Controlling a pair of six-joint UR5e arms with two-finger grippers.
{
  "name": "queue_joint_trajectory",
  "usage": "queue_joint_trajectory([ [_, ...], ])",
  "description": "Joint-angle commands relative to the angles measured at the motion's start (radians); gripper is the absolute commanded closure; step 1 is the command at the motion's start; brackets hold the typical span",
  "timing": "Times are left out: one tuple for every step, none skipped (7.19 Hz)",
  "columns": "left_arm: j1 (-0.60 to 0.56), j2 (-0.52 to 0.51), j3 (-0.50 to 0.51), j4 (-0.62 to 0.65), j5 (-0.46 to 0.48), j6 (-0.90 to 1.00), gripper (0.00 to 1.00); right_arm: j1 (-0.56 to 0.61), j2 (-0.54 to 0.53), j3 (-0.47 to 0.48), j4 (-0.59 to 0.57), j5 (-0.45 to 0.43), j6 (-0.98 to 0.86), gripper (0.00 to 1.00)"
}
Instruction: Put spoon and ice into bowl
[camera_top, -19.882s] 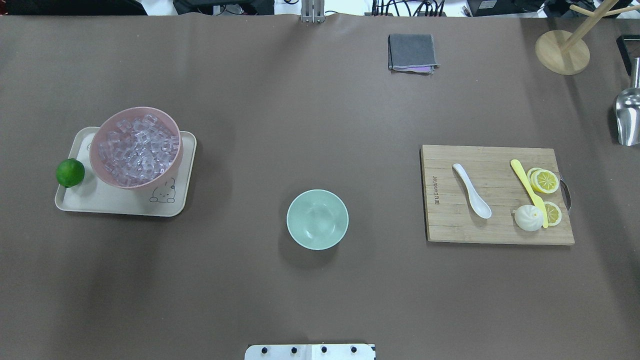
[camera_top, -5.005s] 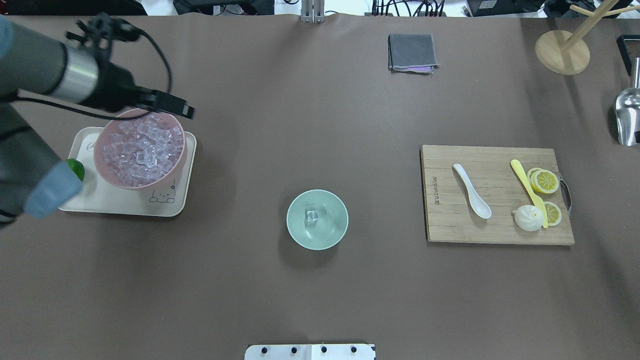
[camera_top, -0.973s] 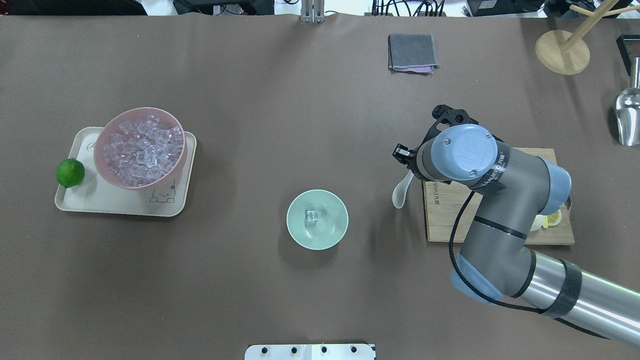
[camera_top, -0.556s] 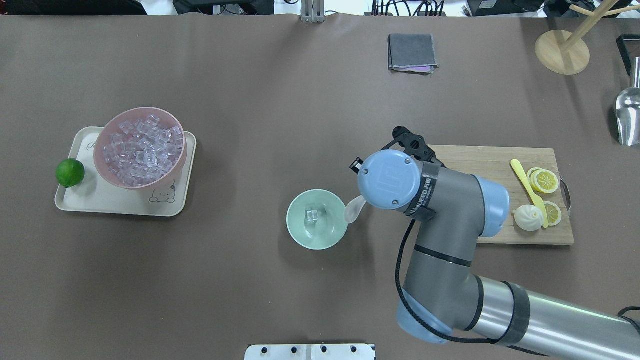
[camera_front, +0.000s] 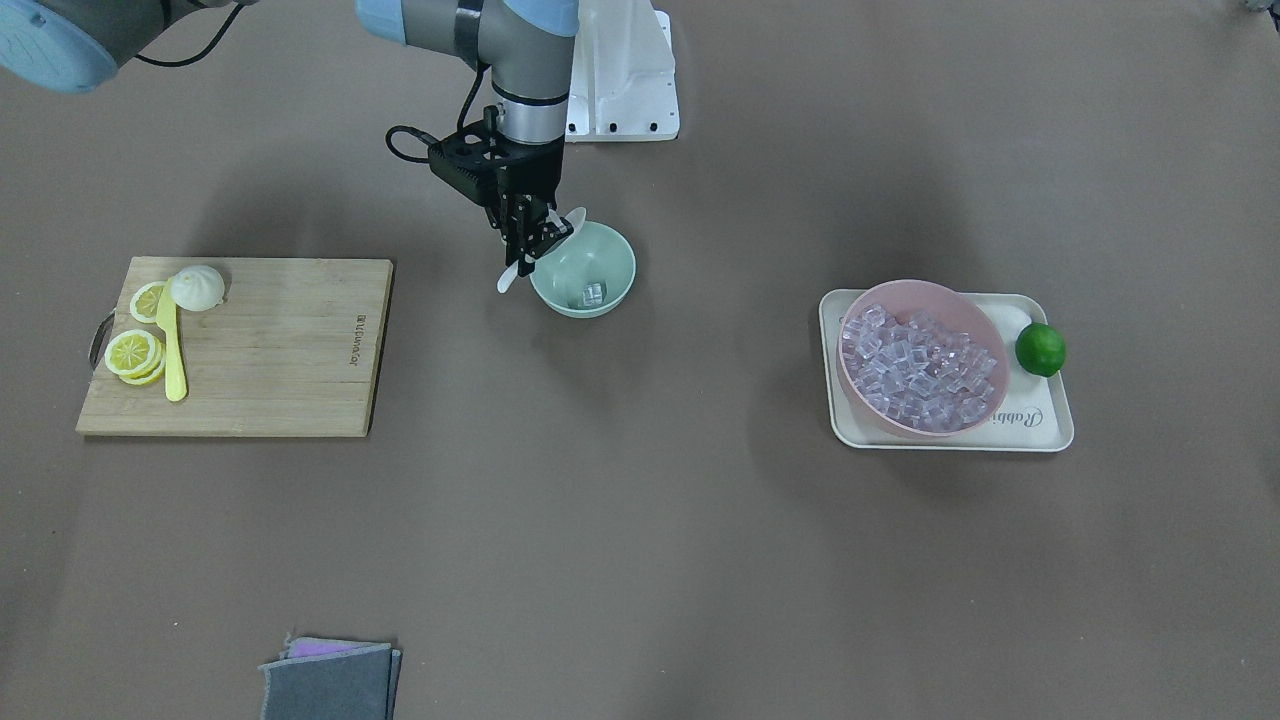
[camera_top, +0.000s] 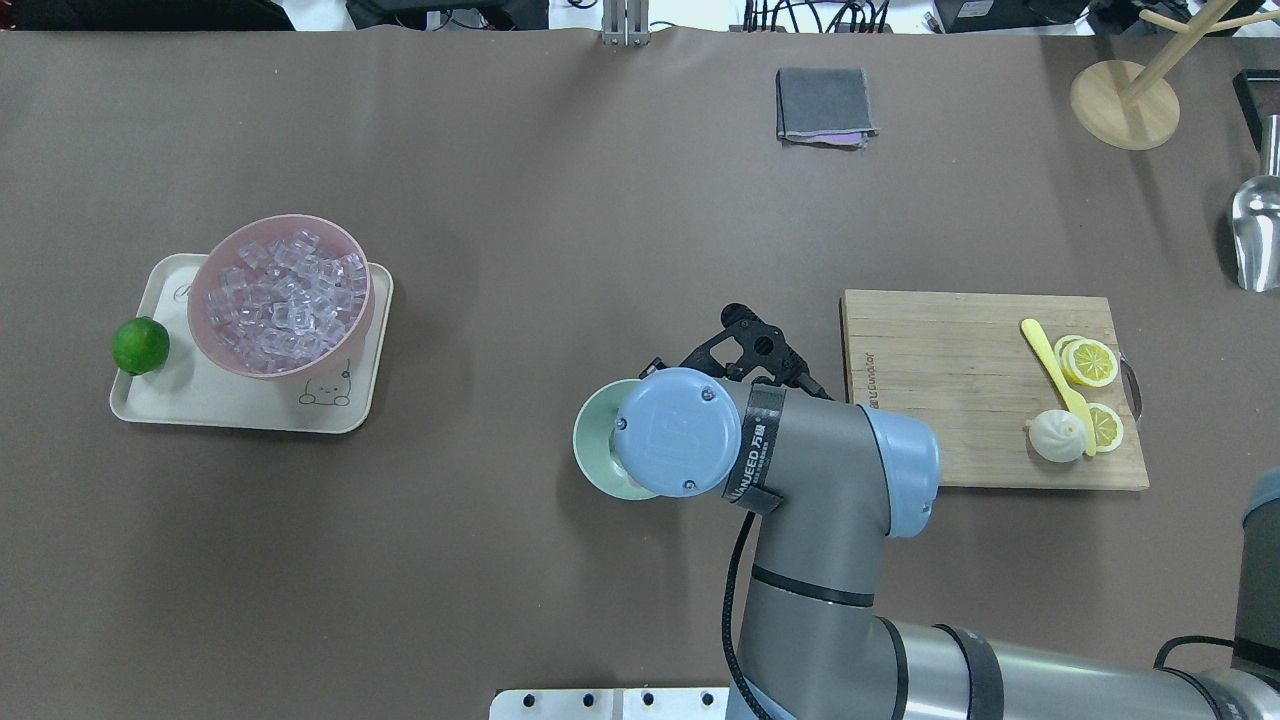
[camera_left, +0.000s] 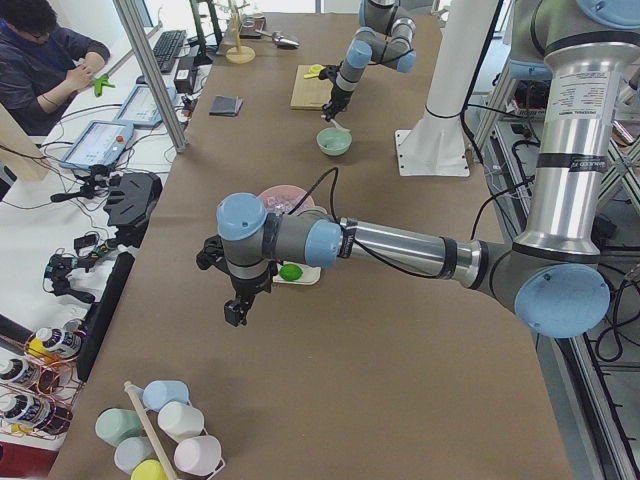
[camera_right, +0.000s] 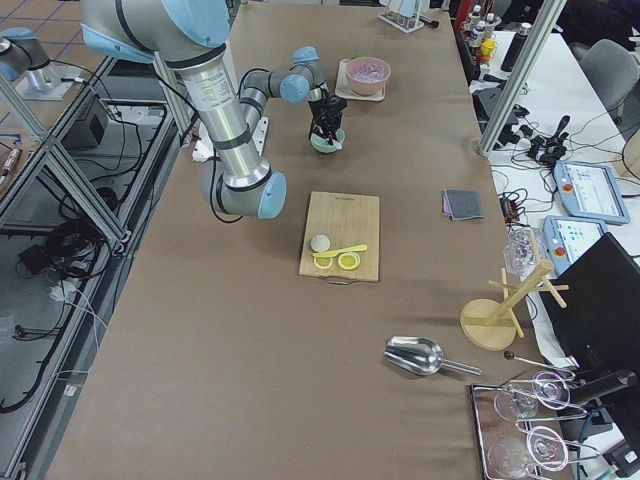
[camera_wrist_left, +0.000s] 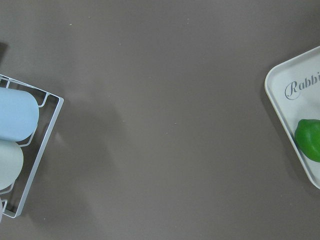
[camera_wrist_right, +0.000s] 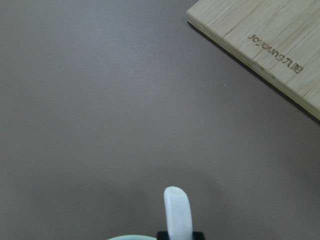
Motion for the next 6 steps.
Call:
queue_joint_trajectory([
  [0.0, 0.0, 0.002, 0.001, -0.001, 0.001, 0.02, -0.012, 0.022, -0.007, -0.006, -0.026, 0.002, 0.69],
  [0.0, 0.0, 0.002, 0.001, -0.001, 0.001, 0.02, -0.013, 0.031, -0.008, -0.006, -0.06, 0.001, 0.6],
  [0.0, 0.0, 0.002, 0.001, -0.001, 0.002, 0.02, -0.013, 0.027, -0.007, -0.006, -0.081, -0.009, 0.01],
  [0.0, 0.001, 0.002, 0.001, -0.001, 0.001, 0.02, -0.012, 0.028, -0.005, -0.006, -0.09, -0.019, 0.0],
  [0.0, 0.002, 0.004, 0.001, 0.001, 0.002, 0.02, -0.001, 0.028, 0.01, -0.007, -0.091, -0.082, 0.0],
  [0.0, 0.012, 0.013, 0.008, 0.001, 0.001, 0.02, 0.025, 0.021, 0.038, -0.007, -0.084, -0.152, 0.0],
])
